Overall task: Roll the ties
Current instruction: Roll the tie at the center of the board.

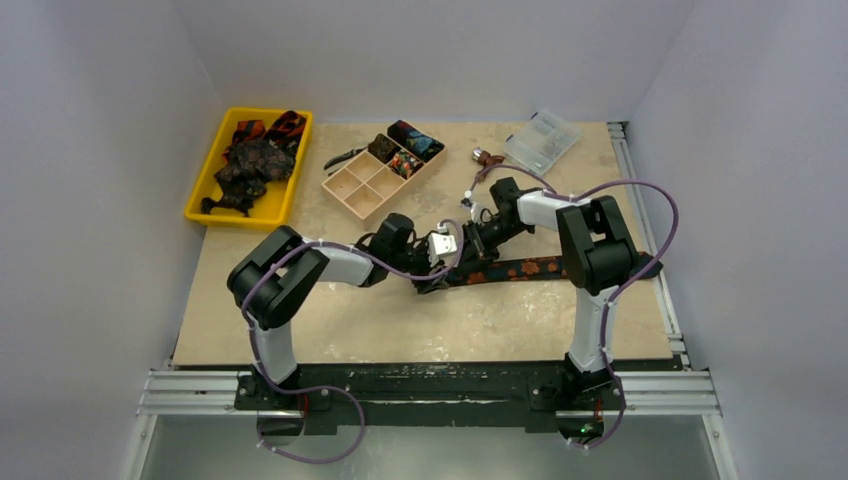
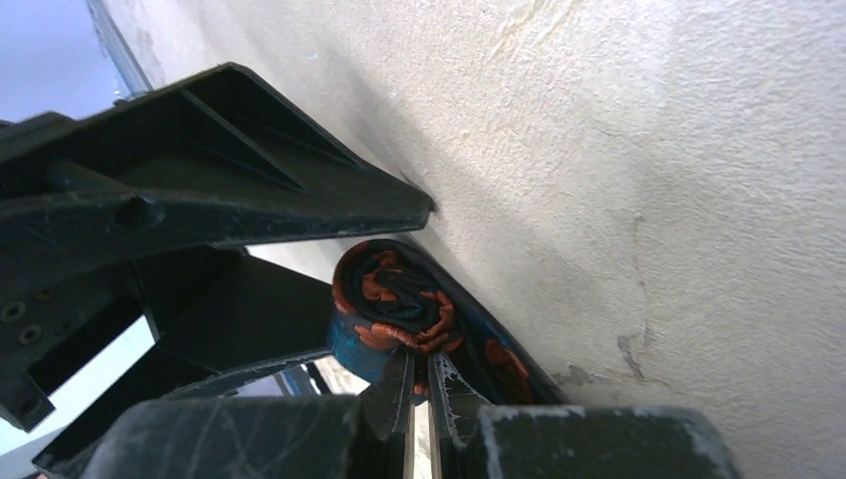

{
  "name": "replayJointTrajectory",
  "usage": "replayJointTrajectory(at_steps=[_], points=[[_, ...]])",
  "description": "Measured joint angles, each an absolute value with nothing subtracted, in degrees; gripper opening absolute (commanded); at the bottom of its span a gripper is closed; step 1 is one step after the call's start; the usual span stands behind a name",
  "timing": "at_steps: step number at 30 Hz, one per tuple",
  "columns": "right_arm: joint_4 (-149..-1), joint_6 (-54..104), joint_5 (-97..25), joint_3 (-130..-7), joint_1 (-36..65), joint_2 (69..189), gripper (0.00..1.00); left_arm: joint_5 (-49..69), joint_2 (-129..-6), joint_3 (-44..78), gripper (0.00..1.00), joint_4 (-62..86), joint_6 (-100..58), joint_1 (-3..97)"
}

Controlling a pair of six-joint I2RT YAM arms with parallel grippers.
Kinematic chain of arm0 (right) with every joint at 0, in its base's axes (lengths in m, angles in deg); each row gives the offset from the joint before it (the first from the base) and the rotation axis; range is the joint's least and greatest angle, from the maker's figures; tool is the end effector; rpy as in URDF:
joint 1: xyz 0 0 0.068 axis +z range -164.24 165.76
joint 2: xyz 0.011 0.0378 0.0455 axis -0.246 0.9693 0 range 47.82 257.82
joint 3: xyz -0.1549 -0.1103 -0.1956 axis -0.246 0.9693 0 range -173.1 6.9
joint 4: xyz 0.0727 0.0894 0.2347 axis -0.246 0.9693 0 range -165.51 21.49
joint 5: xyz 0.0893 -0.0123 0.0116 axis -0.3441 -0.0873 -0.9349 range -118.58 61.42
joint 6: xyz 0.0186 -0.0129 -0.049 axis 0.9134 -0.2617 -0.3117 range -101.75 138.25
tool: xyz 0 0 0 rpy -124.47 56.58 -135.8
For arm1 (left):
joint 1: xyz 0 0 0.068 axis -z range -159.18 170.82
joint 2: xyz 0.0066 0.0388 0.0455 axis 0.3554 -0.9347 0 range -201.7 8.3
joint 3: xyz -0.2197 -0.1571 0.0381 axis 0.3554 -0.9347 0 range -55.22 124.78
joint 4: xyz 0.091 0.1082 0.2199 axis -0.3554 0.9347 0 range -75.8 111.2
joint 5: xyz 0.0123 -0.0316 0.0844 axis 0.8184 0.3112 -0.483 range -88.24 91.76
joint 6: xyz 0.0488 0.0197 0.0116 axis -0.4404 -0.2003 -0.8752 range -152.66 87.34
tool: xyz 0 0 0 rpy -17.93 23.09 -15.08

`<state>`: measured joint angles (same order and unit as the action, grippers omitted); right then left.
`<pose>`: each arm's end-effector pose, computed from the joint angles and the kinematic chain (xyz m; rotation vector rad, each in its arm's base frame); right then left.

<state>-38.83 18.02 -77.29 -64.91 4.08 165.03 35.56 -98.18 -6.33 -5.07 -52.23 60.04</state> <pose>0.3418 0.1414 0.1194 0.5476 -2.7989 -1.3054 0.2649 -0.2417 0.1278 1.3703 1.7685 -0.8456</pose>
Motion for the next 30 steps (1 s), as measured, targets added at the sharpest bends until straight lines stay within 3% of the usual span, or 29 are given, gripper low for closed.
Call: replayJointTrajectory(at_steps=[12,14,18,22,26,30], points=[[-38.87,15.77,-72.43,-63.65,4.11,163.92,0.00,40.96,-104.14,-11.03,0.66,-28.06,-44.25,59.60],[-38.87,15.79,-72.22,-63.65,4.11,163.92,0.00,41.37,-105.15,-10.81,0.60,-30.05,-43.49,59.93],[-38.87,15.90,-72.06,-63.69,4.13,163.92,0.00,41.64,-106.26,-10.38,0.34,-31.88,-41.15,60.96],[-38.48,15.84,-72.04,-63.93,4.13,163.92,0.01,41.27,-106.20,-10.42,0.24,-31.47,-40.95,61.40],[-37.19,14.85,-72.02,-64.91,4.13,163.92,0.27,38.84,-104.16,-10.86,0.22,-27.88,-45.43,61.94],[-35.04,12.67,-72.08,-66.16,3.65,162.89,0.41,35.80,-101.39,-9.61,0.22,-19.34,-51.92,62.58]])
